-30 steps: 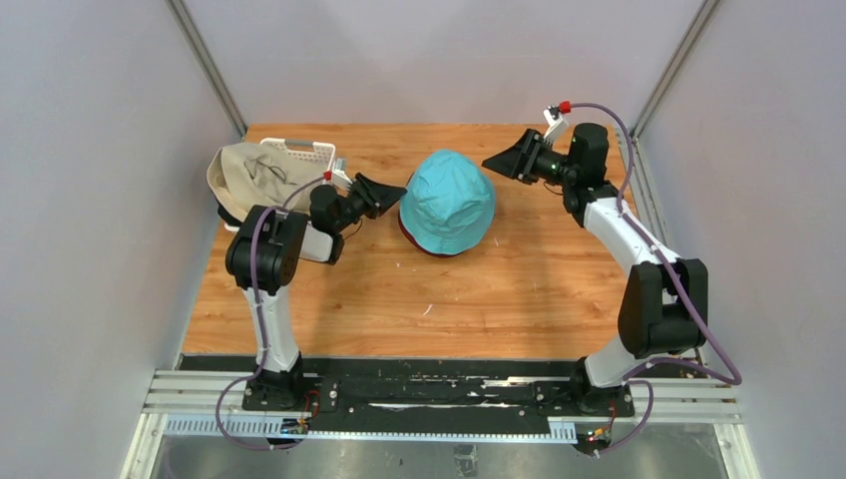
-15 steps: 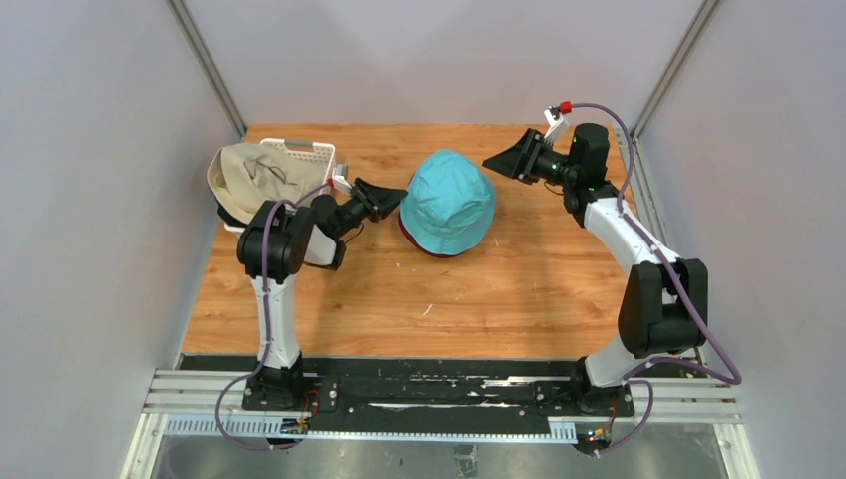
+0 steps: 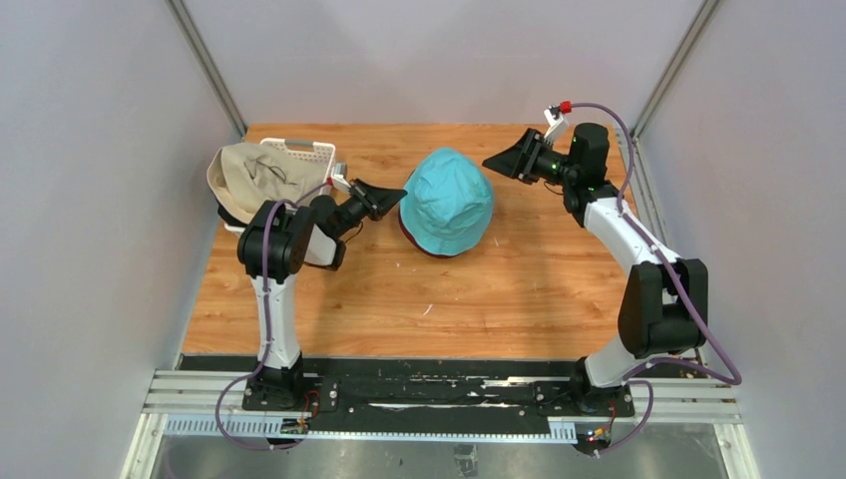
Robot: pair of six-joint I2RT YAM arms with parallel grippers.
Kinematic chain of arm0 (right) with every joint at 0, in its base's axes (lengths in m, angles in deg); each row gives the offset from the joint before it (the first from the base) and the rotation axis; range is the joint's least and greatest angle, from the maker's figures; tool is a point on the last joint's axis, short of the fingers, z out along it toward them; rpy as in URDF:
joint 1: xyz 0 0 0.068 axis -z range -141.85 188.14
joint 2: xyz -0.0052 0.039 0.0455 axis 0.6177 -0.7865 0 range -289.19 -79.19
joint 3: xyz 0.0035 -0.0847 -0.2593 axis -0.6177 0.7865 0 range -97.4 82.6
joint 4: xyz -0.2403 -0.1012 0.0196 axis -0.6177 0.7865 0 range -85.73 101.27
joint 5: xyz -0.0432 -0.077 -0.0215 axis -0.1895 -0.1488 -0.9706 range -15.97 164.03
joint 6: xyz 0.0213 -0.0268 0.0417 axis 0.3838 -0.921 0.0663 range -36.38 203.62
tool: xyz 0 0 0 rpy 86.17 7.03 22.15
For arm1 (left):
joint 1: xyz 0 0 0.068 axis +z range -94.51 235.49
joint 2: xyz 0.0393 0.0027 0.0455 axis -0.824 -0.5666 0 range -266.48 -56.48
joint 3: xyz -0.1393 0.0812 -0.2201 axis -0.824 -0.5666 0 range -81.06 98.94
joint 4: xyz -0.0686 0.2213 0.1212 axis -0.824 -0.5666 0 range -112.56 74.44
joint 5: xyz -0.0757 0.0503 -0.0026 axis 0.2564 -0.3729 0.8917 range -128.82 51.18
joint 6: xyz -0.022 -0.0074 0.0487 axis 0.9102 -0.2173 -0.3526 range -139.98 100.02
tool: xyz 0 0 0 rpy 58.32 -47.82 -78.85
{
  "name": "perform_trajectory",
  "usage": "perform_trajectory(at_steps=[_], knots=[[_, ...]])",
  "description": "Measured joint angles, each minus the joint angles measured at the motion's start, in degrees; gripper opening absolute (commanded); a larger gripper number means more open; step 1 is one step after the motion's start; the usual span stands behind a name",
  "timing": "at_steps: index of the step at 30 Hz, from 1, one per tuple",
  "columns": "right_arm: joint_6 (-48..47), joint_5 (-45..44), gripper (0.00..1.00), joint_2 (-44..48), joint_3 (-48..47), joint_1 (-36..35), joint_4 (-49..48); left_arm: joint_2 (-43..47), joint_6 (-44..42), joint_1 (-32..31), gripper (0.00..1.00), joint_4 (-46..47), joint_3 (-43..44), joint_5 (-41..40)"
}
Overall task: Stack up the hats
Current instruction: Stack the hat on the hat.
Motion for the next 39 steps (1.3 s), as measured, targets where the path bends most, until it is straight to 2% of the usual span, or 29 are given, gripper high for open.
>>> perform_trajectory(at_steps=[18, 29, 36, 39], knots=[[0.6, 0.5, 0.52, 0.0, 0.0, 0.0, -0.6, -4.1, 1.2, 0.7, 0.00, 1.2, 1.1, -0.5], [4.6, 3.6, 0.52, 0.0, 1.4, -0.1, -6.5, -4.5, 0.7, 0.7, 0.00, 0.6, 2.2, -0.7], [8.2, 5.9, 0.51, -0.5, 1.1, -2.9, -11.0, -4.5, 0.6, 0.7, 0.00, -0.2, 2.7, -0.7], [7.3, 5.8, 0.51, -0.7, 0.8, -3.7, -9.9, -4.5, 0.6, 0.7, 0.00, -0.2, 2.7, -0.7]])
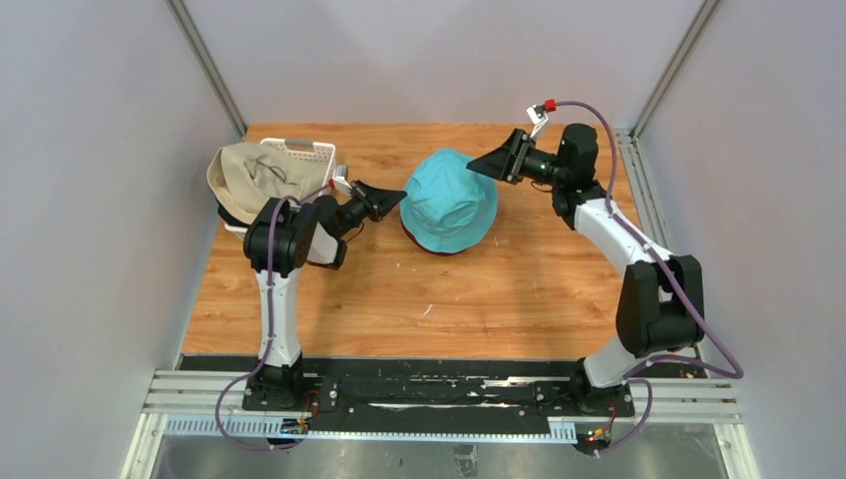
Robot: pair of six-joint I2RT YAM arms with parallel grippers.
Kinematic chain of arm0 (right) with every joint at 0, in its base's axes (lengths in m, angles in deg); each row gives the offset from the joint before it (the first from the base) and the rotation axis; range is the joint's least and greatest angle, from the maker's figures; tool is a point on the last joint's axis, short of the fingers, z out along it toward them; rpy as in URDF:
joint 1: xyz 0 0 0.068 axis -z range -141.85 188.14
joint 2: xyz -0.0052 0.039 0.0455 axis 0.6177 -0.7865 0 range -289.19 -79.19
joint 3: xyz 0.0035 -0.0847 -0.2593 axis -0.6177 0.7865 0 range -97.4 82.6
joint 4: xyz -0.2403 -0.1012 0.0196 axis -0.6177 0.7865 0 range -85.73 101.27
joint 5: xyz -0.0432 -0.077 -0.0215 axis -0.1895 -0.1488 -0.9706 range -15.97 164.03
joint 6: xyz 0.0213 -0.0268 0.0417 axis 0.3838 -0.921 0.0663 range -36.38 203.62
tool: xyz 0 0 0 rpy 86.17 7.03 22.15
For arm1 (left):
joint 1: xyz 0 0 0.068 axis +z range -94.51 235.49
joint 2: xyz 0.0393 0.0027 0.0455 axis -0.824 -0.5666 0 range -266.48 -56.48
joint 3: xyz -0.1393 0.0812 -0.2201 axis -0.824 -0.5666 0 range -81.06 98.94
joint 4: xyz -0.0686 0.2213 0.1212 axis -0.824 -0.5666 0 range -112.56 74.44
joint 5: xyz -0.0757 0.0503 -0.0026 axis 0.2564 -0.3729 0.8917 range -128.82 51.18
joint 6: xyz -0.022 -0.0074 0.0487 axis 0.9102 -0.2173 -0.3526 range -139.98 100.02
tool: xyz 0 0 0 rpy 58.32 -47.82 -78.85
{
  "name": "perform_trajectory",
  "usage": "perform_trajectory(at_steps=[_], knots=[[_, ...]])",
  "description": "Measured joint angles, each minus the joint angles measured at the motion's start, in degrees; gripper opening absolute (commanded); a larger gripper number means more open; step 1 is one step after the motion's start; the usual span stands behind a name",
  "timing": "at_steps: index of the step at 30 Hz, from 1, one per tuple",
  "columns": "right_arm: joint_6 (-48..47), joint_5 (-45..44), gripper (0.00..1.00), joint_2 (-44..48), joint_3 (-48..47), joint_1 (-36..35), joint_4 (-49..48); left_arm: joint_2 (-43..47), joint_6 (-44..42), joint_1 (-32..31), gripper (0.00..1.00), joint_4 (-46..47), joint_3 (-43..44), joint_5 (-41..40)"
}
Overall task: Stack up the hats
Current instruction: Stack the hat on the hat.
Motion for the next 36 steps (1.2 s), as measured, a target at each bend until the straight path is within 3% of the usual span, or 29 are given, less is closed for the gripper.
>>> perform_trajectory(at_steps=[8, 14, 23, 36], knots=[[-4.1, -2.7, 0.48, -1.1, -0.5, 1.7, 5.0, 0.0, 0.2, 0.0, 0.00, 0.1, 0.0, 0.0], [-1.8, -2.1, 0.47, -7.2, 0.2, 6.3, 0.9, 0.0, 0.5, 0.0, 0.00, 0.1, 0.0, 0.0], [3.9, 0.5, 0.46, -16.0, 3.5, 7.2, -8.1, 0.0, 0.7, 0.0, 0.00, 0.3, 0.0, 0.0], [9.9, 2.6, 0.46, -18.6, 5.1, 8.6, -19.3, 0.0, 0.7, 0.0, 0.00, 0.3, 0.0, 0.0]])
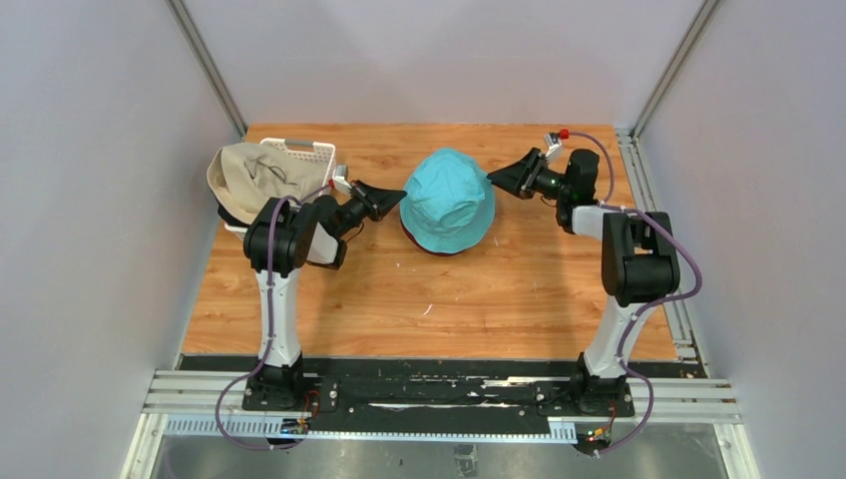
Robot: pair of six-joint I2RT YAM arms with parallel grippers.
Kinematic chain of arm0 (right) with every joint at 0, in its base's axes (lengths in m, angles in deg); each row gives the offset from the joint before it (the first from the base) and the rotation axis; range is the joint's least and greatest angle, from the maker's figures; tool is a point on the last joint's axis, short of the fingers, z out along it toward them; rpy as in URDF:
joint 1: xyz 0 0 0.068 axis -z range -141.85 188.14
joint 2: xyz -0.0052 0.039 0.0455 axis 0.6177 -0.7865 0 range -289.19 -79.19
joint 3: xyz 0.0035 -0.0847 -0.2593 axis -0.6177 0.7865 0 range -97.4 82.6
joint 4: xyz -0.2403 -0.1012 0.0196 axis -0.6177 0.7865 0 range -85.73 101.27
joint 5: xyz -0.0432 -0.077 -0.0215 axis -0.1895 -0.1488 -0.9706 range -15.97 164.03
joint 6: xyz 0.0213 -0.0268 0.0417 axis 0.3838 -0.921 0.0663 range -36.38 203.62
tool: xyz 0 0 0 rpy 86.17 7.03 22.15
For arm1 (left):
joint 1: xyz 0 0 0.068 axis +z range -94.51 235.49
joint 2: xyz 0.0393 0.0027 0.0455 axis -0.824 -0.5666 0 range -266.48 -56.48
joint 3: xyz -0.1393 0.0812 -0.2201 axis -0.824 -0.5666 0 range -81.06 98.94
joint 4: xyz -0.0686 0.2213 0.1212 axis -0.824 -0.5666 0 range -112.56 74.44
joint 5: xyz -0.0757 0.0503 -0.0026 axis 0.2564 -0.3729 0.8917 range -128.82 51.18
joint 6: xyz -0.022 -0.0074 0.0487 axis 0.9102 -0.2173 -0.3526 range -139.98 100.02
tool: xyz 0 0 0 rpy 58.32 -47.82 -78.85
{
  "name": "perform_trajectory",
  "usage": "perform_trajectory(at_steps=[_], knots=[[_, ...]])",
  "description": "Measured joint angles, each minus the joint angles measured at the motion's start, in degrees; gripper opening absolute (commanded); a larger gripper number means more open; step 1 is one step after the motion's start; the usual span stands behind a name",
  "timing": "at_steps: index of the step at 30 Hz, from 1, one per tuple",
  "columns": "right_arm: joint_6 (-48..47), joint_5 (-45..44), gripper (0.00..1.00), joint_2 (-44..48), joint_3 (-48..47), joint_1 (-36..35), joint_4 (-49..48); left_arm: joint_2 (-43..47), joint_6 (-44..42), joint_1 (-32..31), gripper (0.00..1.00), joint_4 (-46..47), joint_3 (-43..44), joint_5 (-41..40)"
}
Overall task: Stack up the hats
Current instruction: Stack the hat on the hat.
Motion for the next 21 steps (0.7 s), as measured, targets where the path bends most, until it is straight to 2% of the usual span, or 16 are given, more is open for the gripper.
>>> perform_trajectory(at_steps=[13, 21], knots=[[3.3, 0.8, 0.45, -3.2, 0.3, 0.5, -4.7, 0.0, 0.0, 0.0, 0.00, 0.0, 0.0, 0.0], [7.0, 1.6, 0.39, -4.7, 0.7, 0.6, -10.5, 0.0, 0.0, 0.0, 0.00, 0.0, 0.0, 0.0]])
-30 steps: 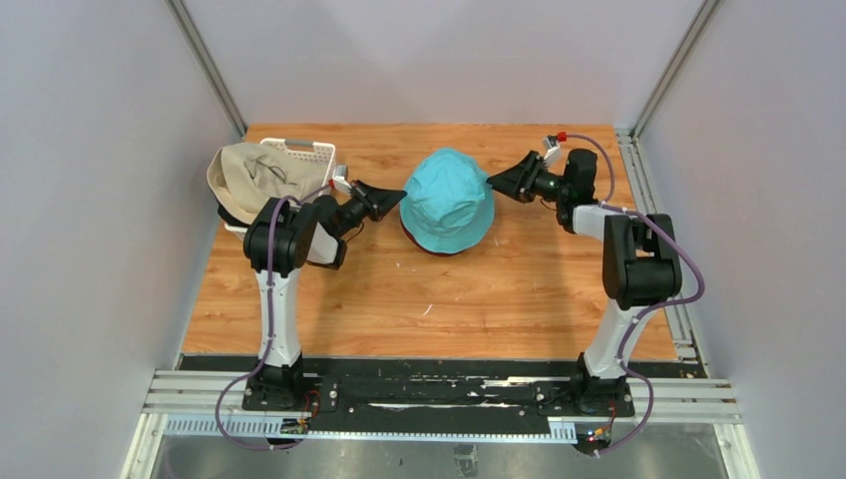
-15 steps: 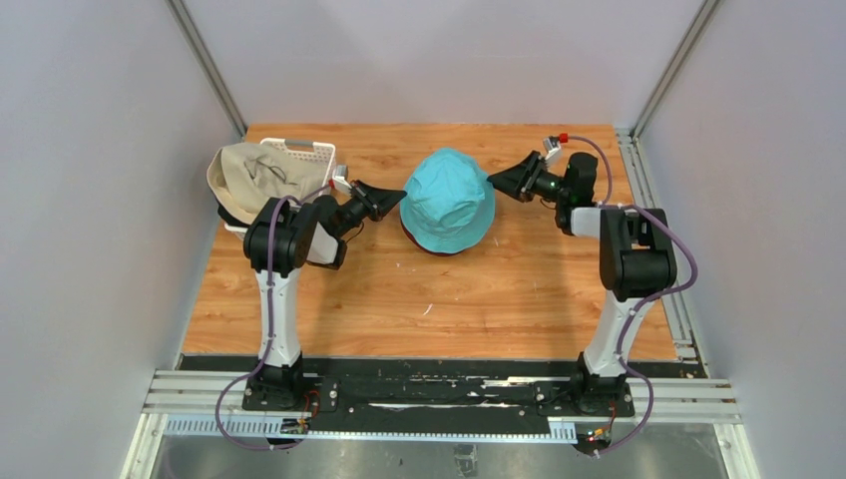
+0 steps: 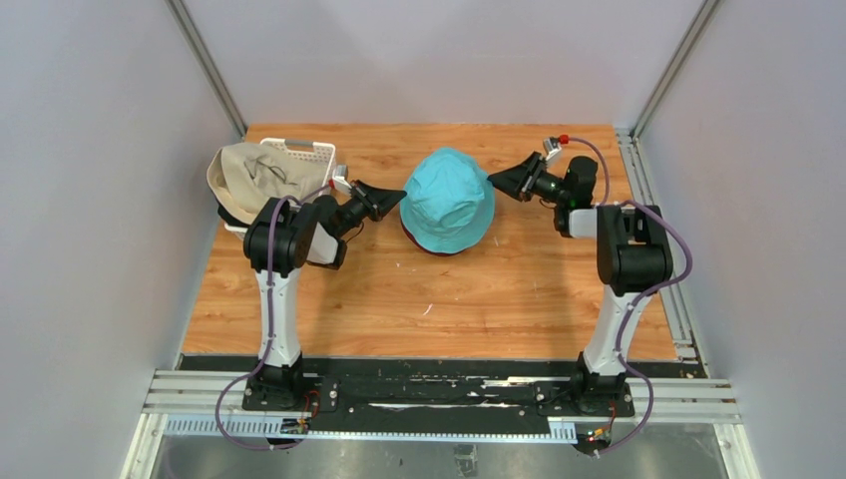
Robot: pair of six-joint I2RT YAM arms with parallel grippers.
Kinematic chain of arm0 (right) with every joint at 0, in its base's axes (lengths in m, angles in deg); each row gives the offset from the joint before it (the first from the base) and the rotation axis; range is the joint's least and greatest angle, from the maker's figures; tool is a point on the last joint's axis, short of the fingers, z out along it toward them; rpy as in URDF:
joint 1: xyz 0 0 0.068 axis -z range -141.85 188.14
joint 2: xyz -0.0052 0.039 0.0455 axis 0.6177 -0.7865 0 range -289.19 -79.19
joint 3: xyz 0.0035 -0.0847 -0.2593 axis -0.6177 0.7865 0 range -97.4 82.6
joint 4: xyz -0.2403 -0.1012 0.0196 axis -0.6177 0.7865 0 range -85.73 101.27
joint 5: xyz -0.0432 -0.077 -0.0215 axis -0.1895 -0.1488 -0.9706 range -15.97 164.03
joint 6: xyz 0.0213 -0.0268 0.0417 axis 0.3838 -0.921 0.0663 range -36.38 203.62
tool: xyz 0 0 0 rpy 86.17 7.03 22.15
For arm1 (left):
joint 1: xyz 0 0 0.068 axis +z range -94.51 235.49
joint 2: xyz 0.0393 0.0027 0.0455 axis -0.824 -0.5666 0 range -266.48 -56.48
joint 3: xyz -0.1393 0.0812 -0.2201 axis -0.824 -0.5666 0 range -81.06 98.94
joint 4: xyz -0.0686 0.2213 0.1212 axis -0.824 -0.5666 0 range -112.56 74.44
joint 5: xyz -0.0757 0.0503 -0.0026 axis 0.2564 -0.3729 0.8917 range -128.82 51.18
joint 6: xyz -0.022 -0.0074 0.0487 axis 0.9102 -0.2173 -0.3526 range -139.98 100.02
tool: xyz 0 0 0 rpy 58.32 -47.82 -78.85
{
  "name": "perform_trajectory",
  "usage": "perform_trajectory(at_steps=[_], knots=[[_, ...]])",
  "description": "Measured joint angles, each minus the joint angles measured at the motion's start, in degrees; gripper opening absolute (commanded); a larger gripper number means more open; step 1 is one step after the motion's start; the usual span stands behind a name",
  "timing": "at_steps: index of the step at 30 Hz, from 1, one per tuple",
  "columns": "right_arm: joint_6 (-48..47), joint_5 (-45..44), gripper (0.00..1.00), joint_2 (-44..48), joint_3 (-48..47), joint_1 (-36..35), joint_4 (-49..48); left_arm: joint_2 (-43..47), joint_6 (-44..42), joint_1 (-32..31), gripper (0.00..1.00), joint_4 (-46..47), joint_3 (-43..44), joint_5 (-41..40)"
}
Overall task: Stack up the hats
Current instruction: Stack the hat on the hat.
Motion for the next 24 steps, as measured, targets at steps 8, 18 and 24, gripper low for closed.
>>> perform_trajectory(at_steps=[8, 18, 24], knots=[[5.3, 1.2, 0.36, -4.5, 0.1, 0.0, -6.1, 0.0, 0.0, 0.0, 0.00, 0.0, 0.0, 0.0], [8.3, 1.5, 0.01, -5.0, 0.2, 0.0, -10.9, 0.0, 0.0, 0.0, 0.00, 0.0, 0.0, 0.0], [11.1, 1.5, 0.01, -6.7, 0.2, 0.0, -14.2, 0.0, 0.0, 0.0, 0.00, -0.2, 0.3, -0.4]])
